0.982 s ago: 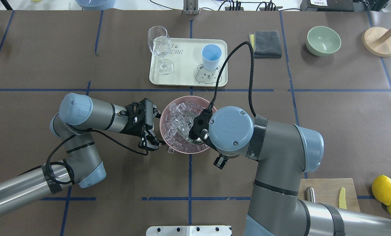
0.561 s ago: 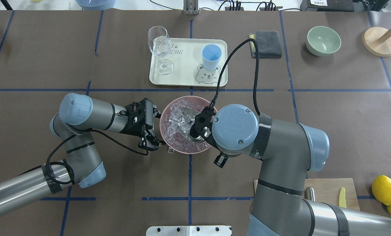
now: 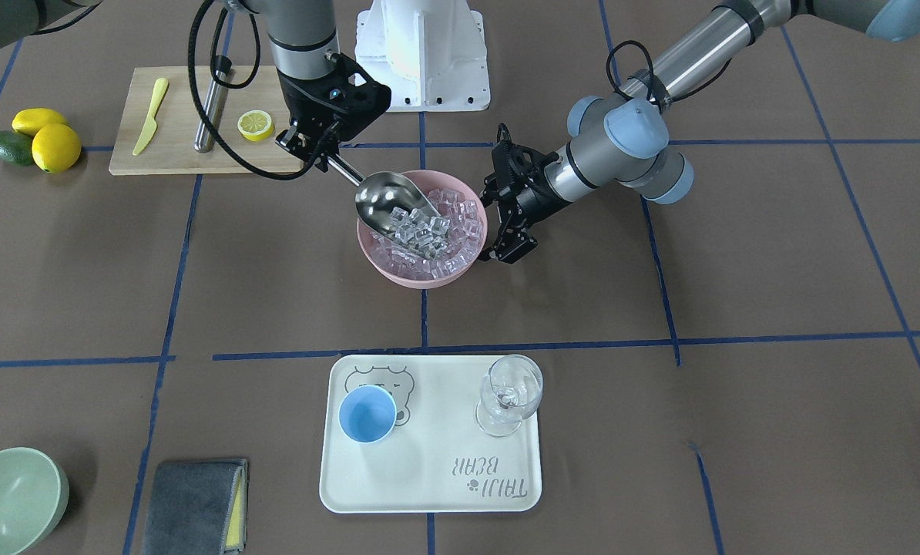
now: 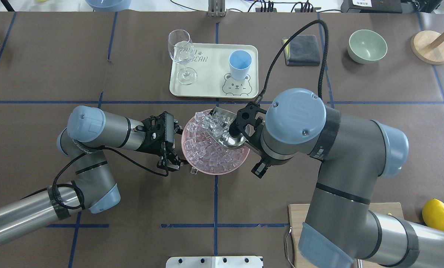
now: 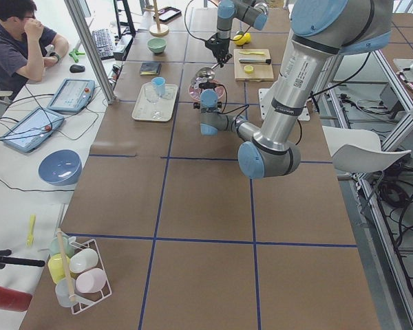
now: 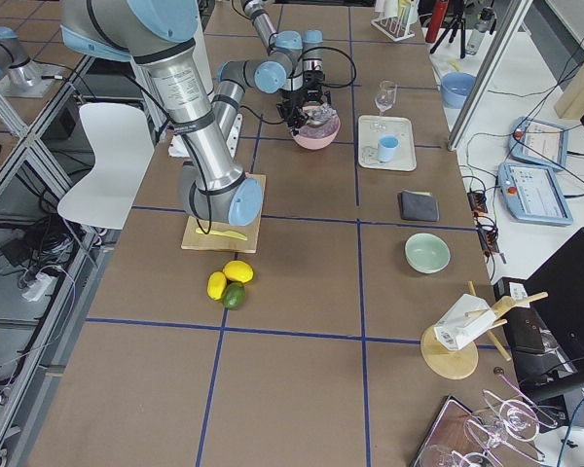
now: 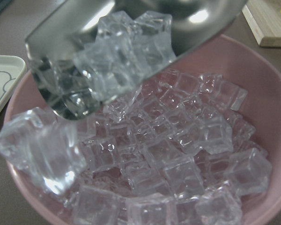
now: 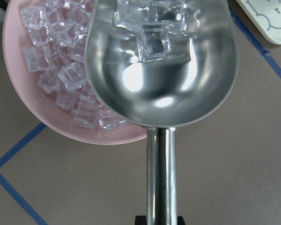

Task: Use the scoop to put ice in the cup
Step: 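Carry the ice-filled scoop toward the blue cup on the tray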

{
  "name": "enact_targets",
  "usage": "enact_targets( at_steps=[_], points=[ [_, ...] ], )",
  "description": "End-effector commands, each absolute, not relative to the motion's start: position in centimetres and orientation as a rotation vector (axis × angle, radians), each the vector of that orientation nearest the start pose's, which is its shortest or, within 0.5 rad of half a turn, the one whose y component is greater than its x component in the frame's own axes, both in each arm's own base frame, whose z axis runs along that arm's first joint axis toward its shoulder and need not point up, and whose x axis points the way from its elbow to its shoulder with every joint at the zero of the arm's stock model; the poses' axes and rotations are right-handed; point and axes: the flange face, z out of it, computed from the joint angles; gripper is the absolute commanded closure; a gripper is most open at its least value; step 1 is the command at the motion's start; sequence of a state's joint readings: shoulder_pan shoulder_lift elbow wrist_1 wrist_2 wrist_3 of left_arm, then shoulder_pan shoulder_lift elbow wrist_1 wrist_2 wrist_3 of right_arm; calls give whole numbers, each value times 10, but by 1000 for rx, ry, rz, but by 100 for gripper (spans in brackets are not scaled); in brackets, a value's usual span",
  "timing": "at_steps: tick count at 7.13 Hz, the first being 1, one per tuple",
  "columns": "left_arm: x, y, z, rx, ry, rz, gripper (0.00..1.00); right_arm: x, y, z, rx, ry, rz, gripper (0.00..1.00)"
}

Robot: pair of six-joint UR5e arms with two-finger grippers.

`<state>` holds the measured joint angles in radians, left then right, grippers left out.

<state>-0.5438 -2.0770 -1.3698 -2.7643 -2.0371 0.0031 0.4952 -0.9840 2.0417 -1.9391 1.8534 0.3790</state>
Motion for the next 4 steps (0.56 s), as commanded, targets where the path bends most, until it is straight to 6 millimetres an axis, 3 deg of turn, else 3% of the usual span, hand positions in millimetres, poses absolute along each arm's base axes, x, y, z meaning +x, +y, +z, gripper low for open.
enact_targets(
  at_steps=[1,3,4],
  points=[
    [532,-426,323,1177,1121,1158,0,-420,-376,173,297,-737,-595,100],
    [532,-426,323,1176,1121,1158,0,-408,-378,162,269,-774,-442,100],
    [532,-426,323,1177,1121,1158,0,-398,-389,160,268,-775,-387,100]
  ],
)
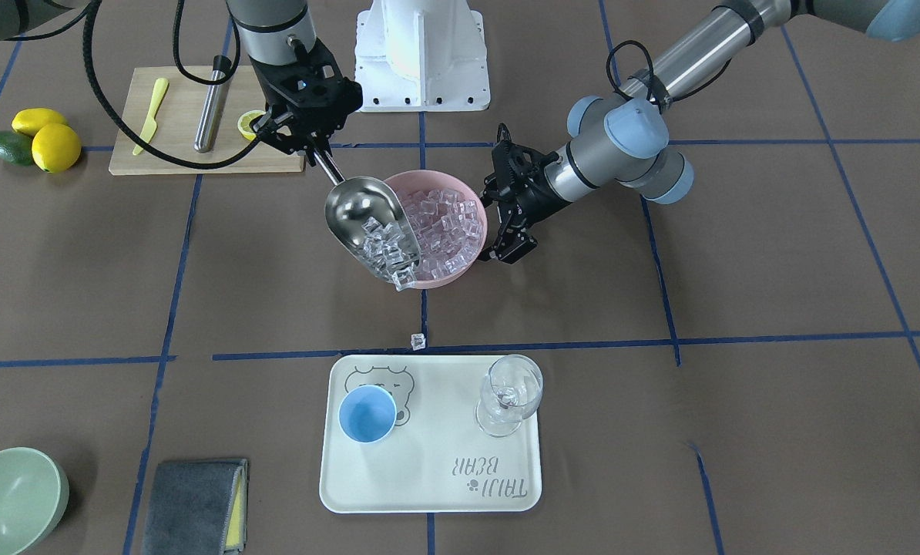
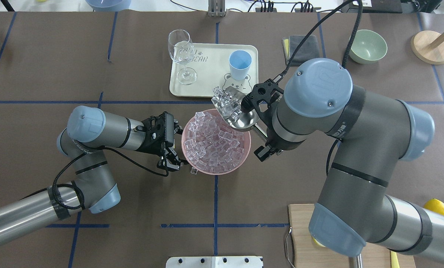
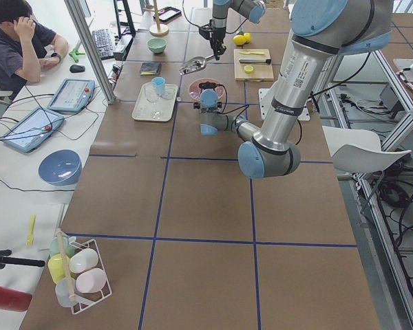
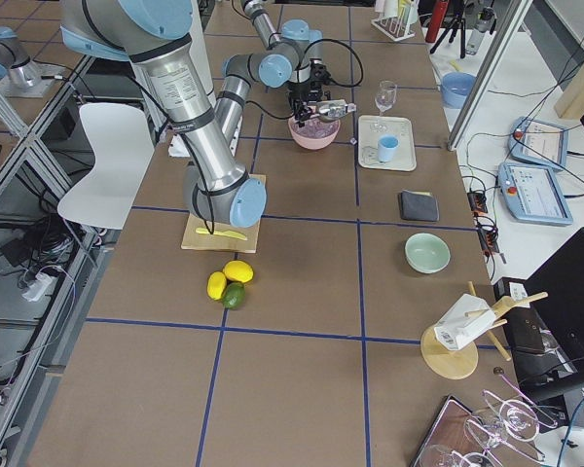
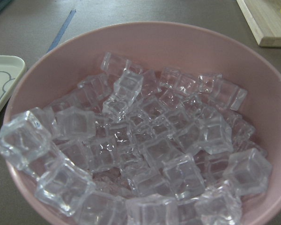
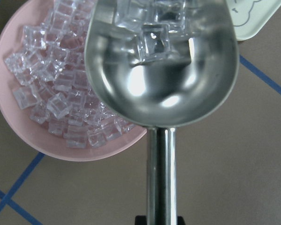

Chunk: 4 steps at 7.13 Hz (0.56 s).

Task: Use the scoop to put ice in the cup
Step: 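Carry the ice-filled scoop toward the blue cup on the tray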

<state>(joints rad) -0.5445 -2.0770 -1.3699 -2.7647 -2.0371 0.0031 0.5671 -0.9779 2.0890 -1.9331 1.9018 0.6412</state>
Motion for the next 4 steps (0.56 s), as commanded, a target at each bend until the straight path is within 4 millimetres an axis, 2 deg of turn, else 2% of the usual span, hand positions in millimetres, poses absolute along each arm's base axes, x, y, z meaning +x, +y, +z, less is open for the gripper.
enact_targets(
  at_steps=[1,2,4],
  points=[
    [532,-426,323,1177,1121,1158,0,-386,-402,157,296,-789,-353,100],
    [532,-426,323,1176,1121,1158,0,-381,-411,155,313,-820,-299,100],
    [533,-426,324,1176,1121,1158,0,-386,-429,168,278,-789,-246,100]
  ],
)
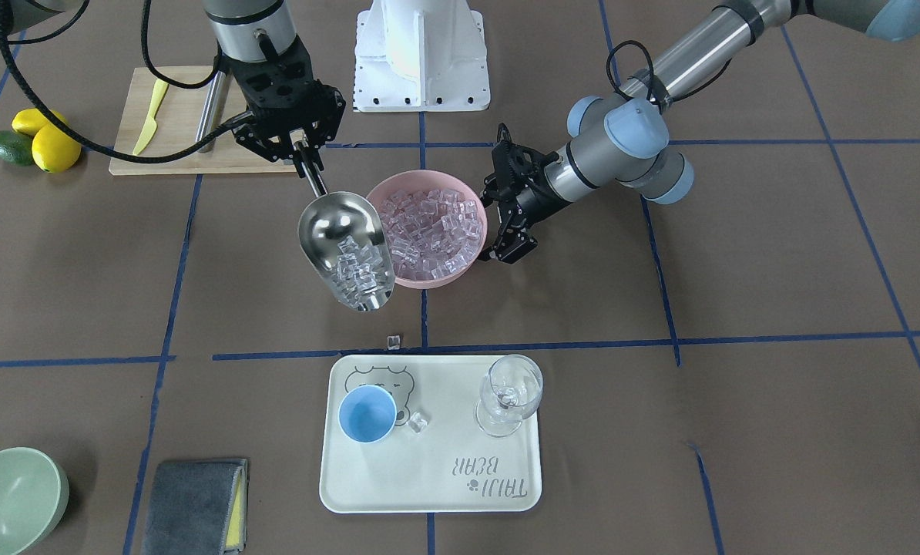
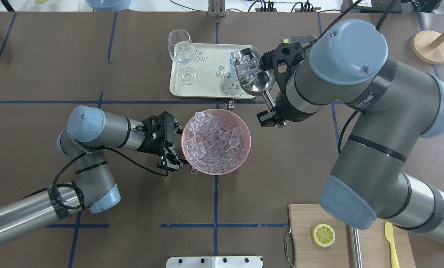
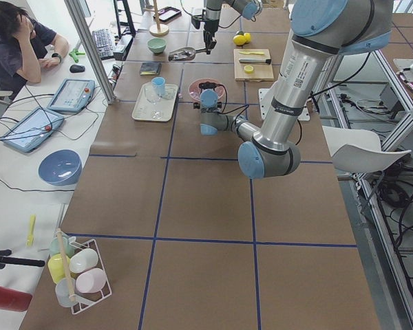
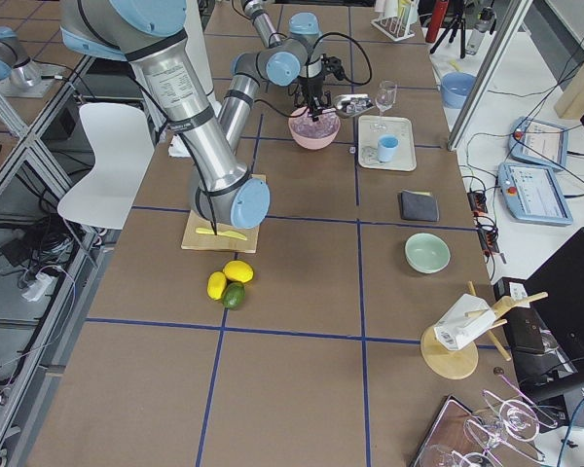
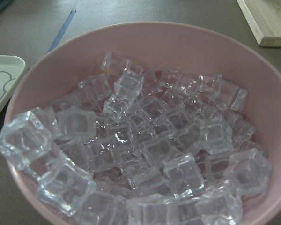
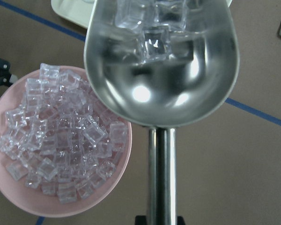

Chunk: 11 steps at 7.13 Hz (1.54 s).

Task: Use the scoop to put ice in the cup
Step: 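Carry the ice-filled scoop toward the blue cup on the tray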

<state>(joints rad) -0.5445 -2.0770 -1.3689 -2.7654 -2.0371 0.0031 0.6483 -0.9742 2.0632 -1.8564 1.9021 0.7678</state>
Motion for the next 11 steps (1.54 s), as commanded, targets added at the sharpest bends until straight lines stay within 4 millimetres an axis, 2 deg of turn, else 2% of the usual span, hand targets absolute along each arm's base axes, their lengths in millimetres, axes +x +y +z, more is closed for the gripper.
enact_targets(
  at_steps=[1,3,4,6,7,8,11],
  points=[
    [533,-426,324,1174,1121,1157,0,-391,-443,180,258,-762,-230,100],
    [533,-426,324,1173,1121,1157,0,-402,-492,191,204,-724,-208,100],
    [533,-426,325,1172,1119,1158,0,-407,-509,194,198,-706,-250,100],
    [534,-427,327,1169,1118,1158,0,-415,-517,209,192,-675,-343,100],
    [534,-427,327,1168,1119,1157,0,-424,-525,207,176,-654,-371,100],
    [534,-427,327,1169,1118,1158,0,-427,-530,195,154,-613,-426,100],
    [534,-427,327,1168,1119,1157,0,-417,-532,174,68,-501,-543,100]
  ],
)
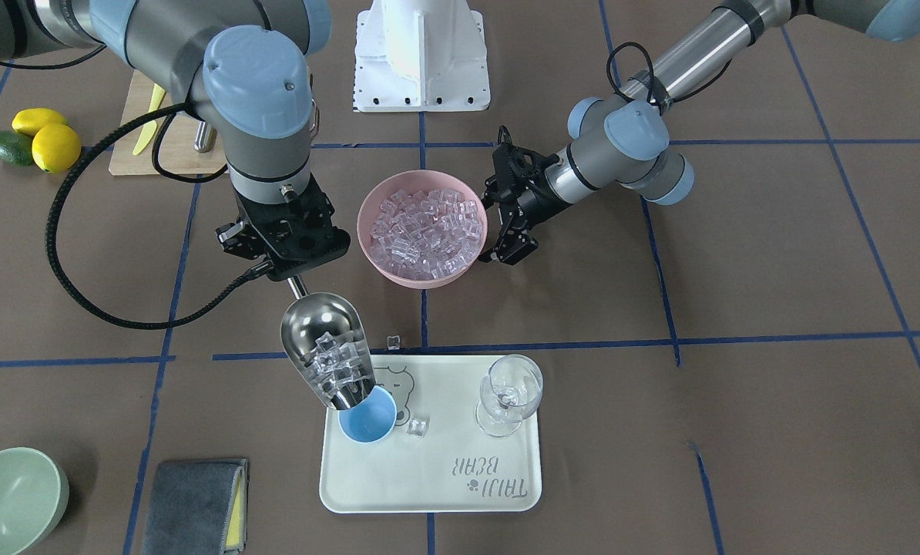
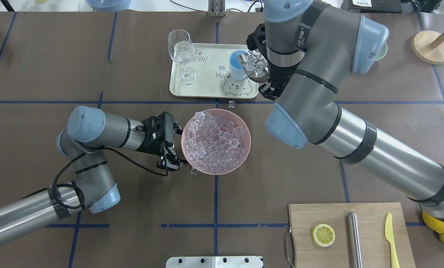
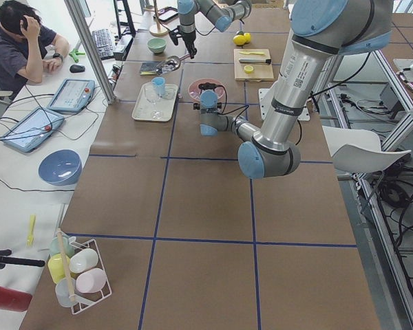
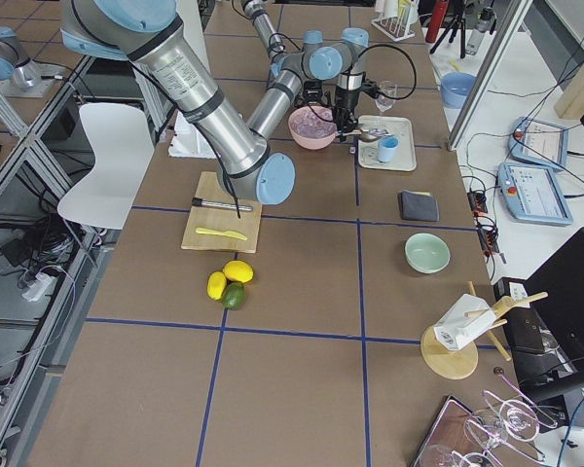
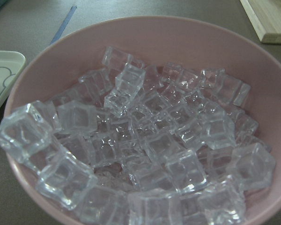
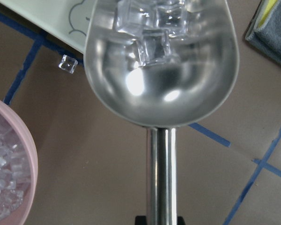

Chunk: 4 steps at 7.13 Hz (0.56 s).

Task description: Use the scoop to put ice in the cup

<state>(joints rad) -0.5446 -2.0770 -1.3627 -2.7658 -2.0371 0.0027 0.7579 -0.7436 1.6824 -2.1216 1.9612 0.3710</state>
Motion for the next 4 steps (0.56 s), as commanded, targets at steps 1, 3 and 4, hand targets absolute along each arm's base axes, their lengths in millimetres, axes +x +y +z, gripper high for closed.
enact_targets(
  at_steps=[1,3,4],
  points=[
    [534,-427,327,1169,1118,1158,0,-410,-538,164,26,-463,-583,100],
    [534,-427,326,1171,1119,1158,0,-406,-542,156,-13,-415,-626,100],
    [534,-427,326,1170,1119,1157,0,-406,-543,159,-28,-404,-646,100]
  ],
)
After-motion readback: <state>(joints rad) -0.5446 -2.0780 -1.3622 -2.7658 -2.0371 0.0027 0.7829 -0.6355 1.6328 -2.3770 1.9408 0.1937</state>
